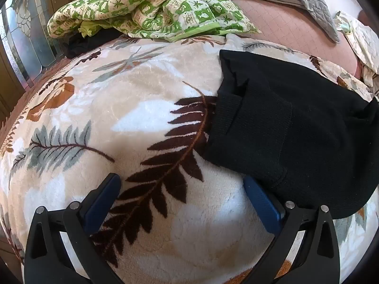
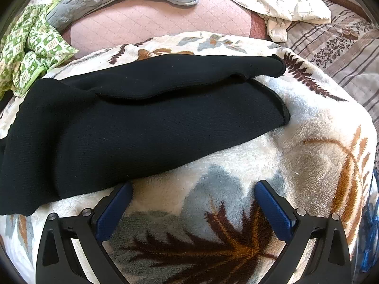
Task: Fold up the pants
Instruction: 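Move both grippers toward the black pants lying on the blanket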
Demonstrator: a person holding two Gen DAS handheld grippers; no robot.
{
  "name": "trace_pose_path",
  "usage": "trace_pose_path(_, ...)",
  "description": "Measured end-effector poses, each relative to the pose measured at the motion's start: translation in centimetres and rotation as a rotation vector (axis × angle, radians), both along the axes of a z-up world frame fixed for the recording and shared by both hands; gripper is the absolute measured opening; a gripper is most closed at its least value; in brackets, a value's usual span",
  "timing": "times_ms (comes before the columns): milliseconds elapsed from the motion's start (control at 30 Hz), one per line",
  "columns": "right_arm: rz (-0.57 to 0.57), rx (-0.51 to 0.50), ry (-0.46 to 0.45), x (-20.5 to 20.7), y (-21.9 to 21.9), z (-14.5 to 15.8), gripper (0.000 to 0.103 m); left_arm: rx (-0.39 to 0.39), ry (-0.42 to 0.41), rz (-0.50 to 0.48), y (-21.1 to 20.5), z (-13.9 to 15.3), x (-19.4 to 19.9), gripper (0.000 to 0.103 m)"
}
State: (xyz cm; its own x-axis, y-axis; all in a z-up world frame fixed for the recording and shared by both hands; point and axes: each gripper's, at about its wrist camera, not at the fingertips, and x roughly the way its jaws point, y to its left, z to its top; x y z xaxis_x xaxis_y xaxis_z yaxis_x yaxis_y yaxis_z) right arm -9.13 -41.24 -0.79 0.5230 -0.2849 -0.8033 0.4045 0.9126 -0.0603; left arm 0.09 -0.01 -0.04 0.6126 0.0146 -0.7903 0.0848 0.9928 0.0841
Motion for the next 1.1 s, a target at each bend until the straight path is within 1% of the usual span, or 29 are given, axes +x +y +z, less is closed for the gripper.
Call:
trace_pose_path(133, 0.001, -0.011, 0.012, 0.2, 0.9, 0.2, 0.102, 0.000, 0.048, -0.003, 0.1, 0.5, -0.3, 0.103)
trace_pose_path(200, 0.005, 0.008, 0.012, -0.4, 1.3, 0.8, 0.102, -0.001, 0.034, -0.001, 0.0, 1.4, -1.2, 0.103)
trace_pose_path(233, 0.001, 0.019, 0.006, -1.5, 1.2, 1.1, 0.102, -0.001, 0.025, -0.005, -0.3, 1.9, -1.7, 0.103)
trace_pose_path(267, -0.006, 0.038, -0.004, -2.1, 1.3, 1.6, 0.102, -0.012, 0.004, -0.014, -0.3, 2.7, -2.3, 0.103)
trace_pose_path(300, -0.011, 0.064, -0.032, -2.3, 0.8, 2.1, 0.102, -0.012, 0.008, -0.022, -0.5, 3.5, -2.5, 0.103)
trace_pose_path(367, 0.000, 0.083, -0.103, -3.2, 0.7, 3.7, 0.102, 0.000, -0.058, -0.042, -1.1, 5.4, -3.4, 0.103)
trace_pose_path(433, 0.014, 0.087, -0.160, -3.7, 1.0, 5.0, 0.102, 0.008, -0.093, -0.061, -1.5, 6.7, -3.8, 0.103)
trace_pose_path(467, 0.029, 0.106, -0.188, -3.8, 1.0, 5.5, 0.102, 0.007, -0.112, -0.073, -1.9, 7.4, -3.9, 0.103)
trace_pose_path(500, 0.048, 0.130, -0.210, -3.9, 1.0, 6.1, 0.103, -0.002, -0.107, -0.079, -2.1, 7.8, -3.9, 0.103)
trace_pose_path(533, 0.063, 0.139, -0.210, -3.7, 1.2, 6.4, 0.103, -0.023, -0.095, -0.087, -2.2, 8.2, -3.7, 0.103)
trace_pose_path(567, 0.072, 0.132, -0.184, -3.1, 1.2, 6.4, 0.102, -0.045, -0.092, -0.095, -2.6, 8.5, -3.5, 0.103)
trace_pose_path(600, 0.080, 0.141, -0.180, -3.0, 1.6, 6.5, 0.103, -0.062, -0.086, -0.100, -2.8, 8.5, -3.3, 0.103)
trace_pose_path(633, 0.090, 0.144, -0.190, -3.1, 2.1, 6.6, 0.102, -0.069, -0.109, -0.107, -3.2, 8.5, -3.5, 0.103)
trace_pose_path(667, 0.094, 0.154, -0.170, -3.0, 2.3, 6.7, 0.102, -0.101, -0.148, -0.112, -3.4, 8.8, -4.1, 0.103)
trace_pose_path(700, 0.100, 0.155, -0.164, -2.9, 2.5, 6.7, 0.102, -0.135, -0.163, -0.119, -3.5, 8.9, -4.4, 0.103)
trace_pose_path(733, 0.108, 0.143, -0.170, -3.0, 2.7, 6.7, 0.102, -0.145, -0.176, -0.126, -3.8, 9.0, -4.5, 0.103)
trace_pose_path(800, 0.119, 0.139, -0.175, -3.3, 2.6, 6.6, 0.102, -0.142, -0.177, -0.142, -4.7, 9.1, -4.7, 0.103)
trace_pose_path(900, 0.093, 0.144, -0.170, -3.2, 2.2, 6.3, 0.102, -0.115, -0.155, -0.150, -5.7, 8.7, -4.5, 0.103)
trace_pose_path(933, 0.084, 0.180, -0.164, -3.2, 1.8, 6.3, 0.102, -0.111, -0.150, -0.149, -5.9, 8.5, -4.4, 0.103)
trace_pose_path(967, 0.080, 0.189, -0.159, -3.1, 1.6, 6.2, 0.102, -0.094, -0.147, -0.148, -6.2, 8.3, -4.3, 0.103)
trace_pose_path(1100, 0.072, 0.185, -0.149, -2.8, 1.4, 6.1, 0.102, -0.086, -0.136, -0.150, -6.7, 8.0, -3.9, 0.103)
